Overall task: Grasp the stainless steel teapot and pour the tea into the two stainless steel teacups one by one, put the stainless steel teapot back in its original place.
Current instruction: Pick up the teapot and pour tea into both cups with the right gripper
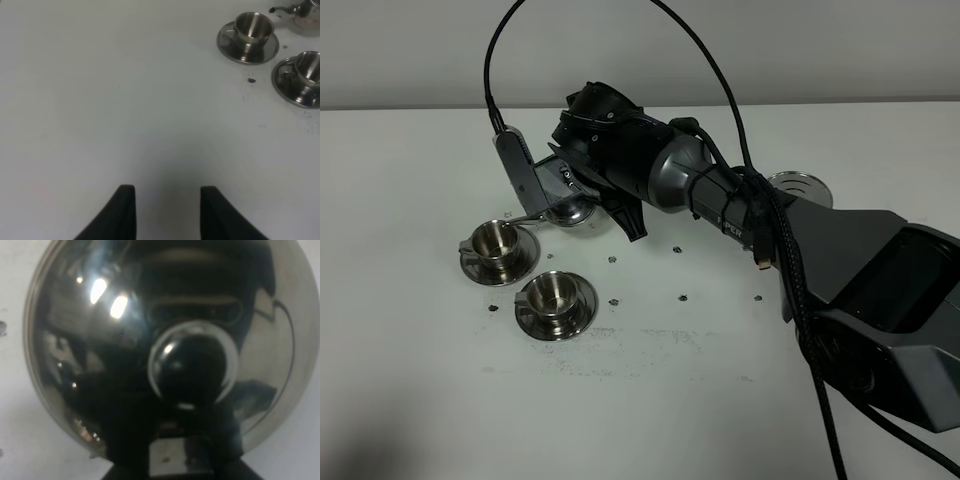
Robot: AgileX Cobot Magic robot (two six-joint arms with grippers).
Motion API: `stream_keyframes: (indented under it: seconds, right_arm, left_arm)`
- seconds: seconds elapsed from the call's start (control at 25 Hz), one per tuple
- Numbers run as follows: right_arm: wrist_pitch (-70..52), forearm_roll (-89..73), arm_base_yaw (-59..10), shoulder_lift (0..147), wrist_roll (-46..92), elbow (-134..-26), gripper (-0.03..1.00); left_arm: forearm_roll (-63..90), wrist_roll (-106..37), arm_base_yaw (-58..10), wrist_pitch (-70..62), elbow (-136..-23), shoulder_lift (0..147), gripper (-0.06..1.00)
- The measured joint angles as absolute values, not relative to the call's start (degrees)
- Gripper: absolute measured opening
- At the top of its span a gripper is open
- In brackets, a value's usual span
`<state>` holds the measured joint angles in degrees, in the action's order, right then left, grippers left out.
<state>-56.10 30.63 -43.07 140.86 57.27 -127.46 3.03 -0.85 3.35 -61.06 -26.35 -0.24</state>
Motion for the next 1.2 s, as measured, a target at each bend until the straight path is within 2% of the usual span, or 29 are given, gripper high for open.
stream_keyframes:
  seconds: [1.2]
  right_arm:
    - [-54.3,38.3,-45.3,140.9,57.3,-127.5,0.18]
  left_arm:
    - [3.0,-0.8,3.3,-61.1,-26.3,-0.2,0.36]
